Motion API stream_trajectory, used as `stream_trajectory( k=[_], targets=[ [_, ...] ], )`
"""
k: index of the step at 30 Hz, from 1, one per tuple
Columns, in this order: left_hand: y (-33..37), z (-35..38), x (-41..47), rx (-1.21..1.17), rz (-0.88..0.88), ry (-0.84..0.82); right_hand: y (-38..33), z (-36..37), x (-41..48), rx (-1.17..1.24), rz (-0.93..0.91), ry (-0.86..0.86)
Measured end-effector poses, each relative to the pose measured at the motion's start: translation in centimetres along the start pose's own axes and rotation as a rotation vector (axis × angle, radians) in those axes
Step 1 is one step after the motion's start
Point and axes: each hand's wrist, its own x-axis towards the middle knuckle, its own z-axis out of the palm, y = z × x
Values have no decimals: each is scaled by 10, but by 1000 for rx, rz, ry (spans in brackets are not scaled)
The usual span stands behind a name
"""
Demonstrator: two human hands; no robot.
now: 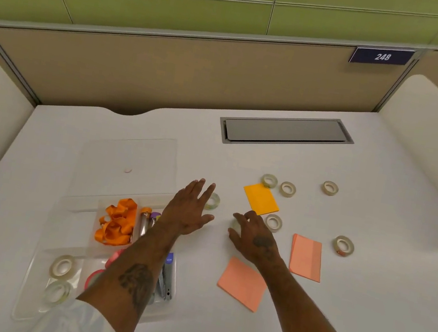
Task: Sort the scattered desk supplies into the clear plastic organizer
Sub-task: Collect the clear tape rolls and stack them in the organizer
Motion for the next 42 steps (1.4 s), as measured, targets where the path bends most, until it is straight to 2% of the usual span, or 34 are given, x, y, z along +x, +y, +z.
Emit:
stream_trajectory(
  k=[8,13,19,23,30,42],
  targets=[
    [14,12,29,104,-24,-129,19,-18,16,49,97,66],
    [29,18,29,48,-44,-178,27,-21,11,36,164,73],
    [34,7,23,27,-16,-148,25,-25,6,43,210,87],
    [27,-3,14,-13,25,-62,14,-28,4,73,205,123],
    [-8,-27,-24,-64,37,68,-42,-33,10,159,119,181],
    [-108,-51,-155,-104,-79,209,-179,-10,3,141,-41,122]
  ],
)
